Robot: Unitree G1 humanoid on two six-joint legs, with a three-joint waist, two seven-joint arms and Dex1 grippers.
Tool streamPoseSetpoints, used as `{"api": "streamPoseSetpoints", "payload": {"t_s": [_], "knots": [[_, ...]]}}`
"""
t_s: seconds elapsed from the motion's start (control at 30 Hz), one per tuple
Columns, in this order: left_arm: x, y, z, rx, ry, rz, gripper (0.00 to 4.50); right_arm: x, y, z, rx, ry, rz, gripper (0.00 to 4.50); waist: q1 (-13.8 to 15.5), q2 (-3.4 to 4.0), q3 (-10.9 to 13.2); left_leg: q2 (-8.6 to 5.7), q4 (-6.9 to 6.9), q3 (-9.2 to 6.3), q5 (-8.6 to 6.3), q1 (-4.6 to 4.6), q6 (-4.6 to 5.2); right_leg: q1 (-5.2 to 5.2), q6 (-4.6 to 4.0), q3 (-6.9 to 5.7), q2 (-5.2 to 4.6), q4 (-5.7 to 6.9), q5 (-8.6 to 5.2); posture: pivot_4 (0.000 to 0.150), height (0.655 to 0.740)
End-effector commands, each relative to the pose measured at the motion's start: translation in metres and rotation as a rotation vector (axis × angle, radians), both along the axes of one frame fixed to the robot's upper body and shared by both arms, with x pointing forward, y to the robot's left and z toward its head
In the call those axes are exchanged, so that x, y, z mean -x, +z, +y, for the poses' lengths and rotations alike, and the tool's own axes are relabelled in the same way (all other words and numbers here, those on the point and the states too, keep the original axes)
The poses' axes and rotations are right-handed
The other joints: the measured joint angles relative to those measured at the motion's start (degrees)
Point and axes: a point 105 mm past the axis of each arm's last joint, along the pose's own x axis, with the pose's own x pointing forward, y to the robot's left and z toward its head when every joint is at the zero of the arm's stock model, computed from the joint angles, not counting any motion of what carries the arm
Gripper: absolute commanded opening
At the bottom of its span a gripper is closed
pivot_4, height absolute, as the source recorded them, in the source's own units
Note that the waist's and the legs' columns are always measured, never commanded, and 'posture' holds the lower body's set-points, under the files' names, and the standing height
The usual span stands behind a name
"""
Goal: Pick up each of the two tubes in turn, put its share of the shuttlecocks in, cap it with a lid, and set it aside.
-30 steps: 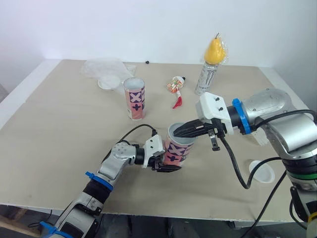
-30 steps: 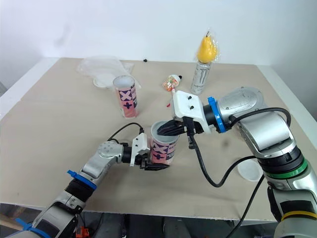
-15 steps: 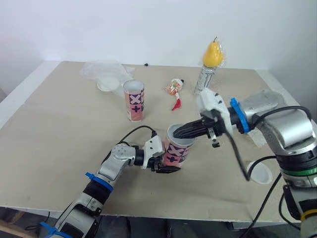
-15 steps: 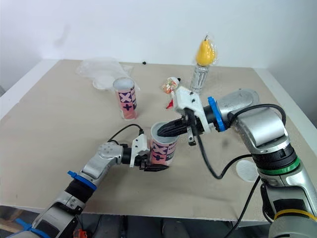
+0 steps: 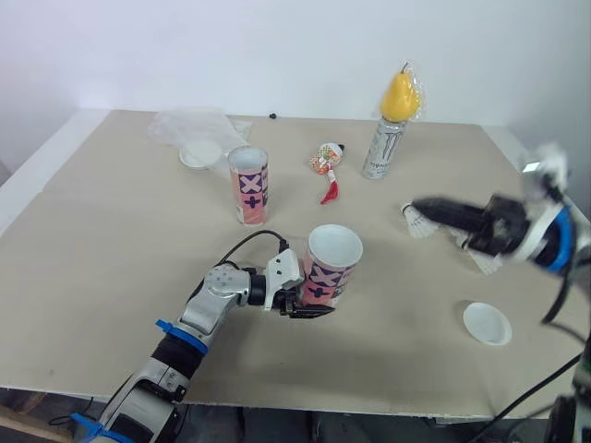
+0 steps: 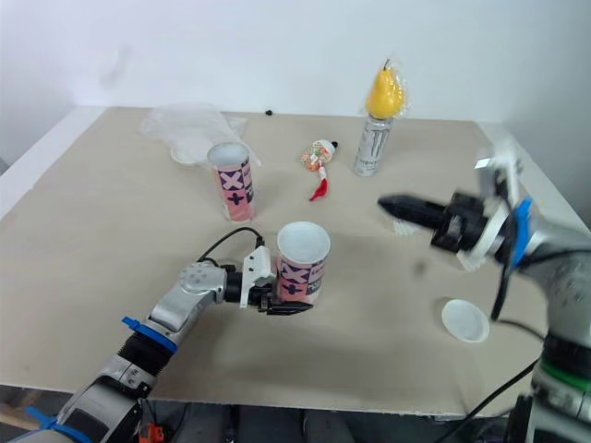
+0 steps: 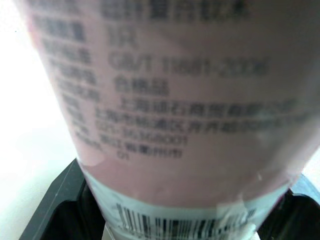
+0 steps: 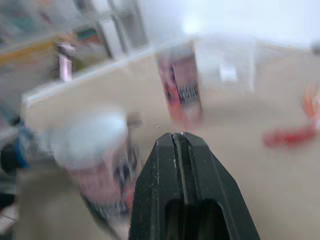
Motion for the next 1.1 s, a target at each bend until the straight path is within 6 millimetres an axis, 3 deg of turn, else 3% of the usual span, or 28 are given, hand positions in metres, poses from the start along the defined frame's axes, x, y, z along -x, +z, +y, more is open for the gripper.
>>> {"api": "streamPoseSetpoints", "payload": {"t_s": [0.03, 0.07, 0.13, 0.33, 0.4, 0.7, 1.1], "knots": [[-0.006, 0.008, 0.004, 0.017, 0.024, -0.033, 3.32, 0.007, -0.007, 0.003, 0.131, -0.001, -0.109, 0.01, -0.17, 0.28, 0.09, 0.00, 0.01, 0.01, 0.00, 0.00, 0.00, 0.00, 0.00, 0.01, 0.00, 0.00, 0.00, 0.150, 0.7400], [-0.004, 0.007, 0.004, 0.013, 0.007, -0.041, 4.00, 0.011, -0.023, 0.006, 0.156, 0.017, -0.098, 0.75, -0.25, 0.27, 0.12, -0.08, 0.06, 0.20, 0.01, -0.02, 0.02, -0.06, 0.05, 0.19, -0.09, -0.01, 0.05, 0.150, 0.7400], [-0.002, 0.007, 0.004, 0.007, -0.013, -0.054, 4.50, 0.016, -0.041, 0.013, 0.160, 0.046, -0.090, 1.36, -0.27, 0.09, 0.21, -0.08, 0.10, 0.21, 0.02, 0.01, 0.03, -0.07, -0.06, 0.23, -0.08, -0.03, 0.01, 0.150, 0.7400], [0.003, 0.008, 0.010, 0.002, -0.064, -0.058, 4.50, 0.013, -0.058, 0.037, 0.154, 0.188, -0.125, 3.92, -0.17, -0.07, 0.32, -0.08, 0.14, 0.20, 0.04, 0.04, 0.02, -0.06, -0.14, 0.24, -0.10, -0.04, 0.05, 0.150, 0.7400], [0.003, 0.010, 0.014, 0.003, -0.065, -0.065, 4.50, 0.009, -0.062, 0.044, 0.167, 0.226, -0.146, 4.37, -0.16, -0.11, 0.34, -0.08, 0.13, 0.18, 0.04, 0.04, 0.01, -0.06, -0.17, 0.22, -0.08, -0.05, 0.04, 0.150, 0.7400], [-0.003, 0.017, 0.031, 0.002, -0.038, -0.103, 4.50, -0.013, -0.070, 0.065, 0.131, 0.301, -0.196, 4.45, -0.02, -0.17, 0.38, -0.11, -0.03, 0.06, 0.00, -0.04, -0.02, -0.06, 0.06, 0.18, -0.03, -0.05, -0.02, 0.150, 0.7400], [0.003, 0.021, 0.051, -0.006, -0.007, -0.117, 4.50, -0.025, -0.082, 0.086, 0.135, 0.355, -0.281, 4.45, -0.02, -0.14, 0.39, -0.10, 0.01, -0.08, 0.01, -0.04, -0.03, -0.01, 0.05, 0.06, -0.01, -0.02, 0.00, 0.150, 0.7400]]}}
